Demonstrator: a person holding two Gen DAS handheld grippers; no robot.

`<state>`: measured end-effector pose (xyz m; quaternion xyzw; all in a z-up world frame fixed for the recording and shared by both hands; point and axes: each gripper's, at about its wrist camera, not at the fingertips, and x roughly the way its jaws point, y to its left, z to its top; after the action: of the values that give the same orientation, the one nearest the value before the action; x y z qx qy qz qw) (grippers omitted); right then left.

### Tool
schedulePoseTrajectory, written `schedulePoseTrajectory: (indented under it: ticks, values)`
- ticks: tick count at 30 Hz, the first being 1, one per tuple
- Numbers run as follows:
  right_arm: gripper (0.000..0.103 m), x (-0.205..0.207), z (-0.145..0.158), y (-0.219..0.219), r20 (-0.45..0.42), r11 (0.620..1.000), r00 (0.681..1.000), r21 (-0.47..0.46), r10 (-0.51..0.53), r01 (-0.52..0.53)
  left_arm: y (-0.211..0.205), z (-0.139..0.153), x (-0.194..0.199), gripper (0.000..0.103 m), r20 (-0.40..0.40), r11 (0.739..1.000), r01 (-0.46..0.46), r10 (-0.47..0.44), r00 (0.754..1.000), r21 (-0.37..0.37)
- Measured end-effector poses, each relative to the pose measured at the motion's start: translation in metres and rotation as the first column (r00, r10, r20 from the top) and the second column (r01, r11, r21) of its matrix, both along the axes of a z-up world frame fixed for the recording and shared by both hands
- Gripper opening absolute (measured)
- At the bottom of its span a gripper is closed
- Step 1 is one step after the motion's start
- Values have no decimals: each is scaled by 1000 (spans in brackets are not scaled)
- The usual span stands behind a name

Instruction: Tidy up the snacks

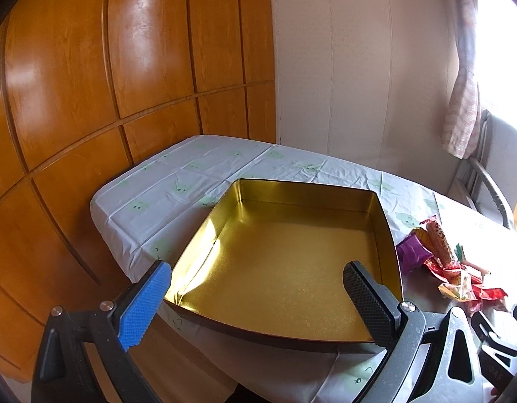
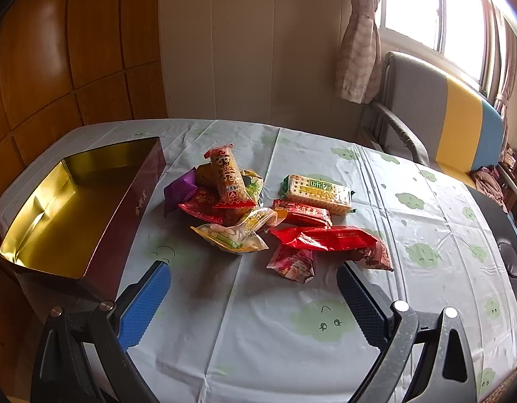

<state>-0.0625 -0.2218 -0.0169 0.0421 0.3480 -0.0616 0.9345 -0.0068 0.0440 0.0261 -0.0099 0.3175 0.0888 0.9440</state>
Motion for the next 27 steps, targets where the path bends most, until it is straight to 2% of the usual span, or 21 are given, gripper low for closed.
schedulePoseTrajectory:
  ticks: [6,14,23,27]
  values:
    - [100,3,-1,-5,-10,1000,1000,-8,20,-20,-11,-7,4,103,-34,998,56,-56,998,11]
    - [100,12,5,-20,-28,997,996,-15,81,-81,-36,-18,10,103,-103,980,196,-197,975,-21]
    - [100,25,19,-65,-60,990,990,-41,131,-134,-60,-16,11,103,-99,955,296,-294,951,8]
    - [100,35,19,-93,-73,988,987,-57,140,-144,-68,-18,16,102,-114,943,333,-332,936,-15]
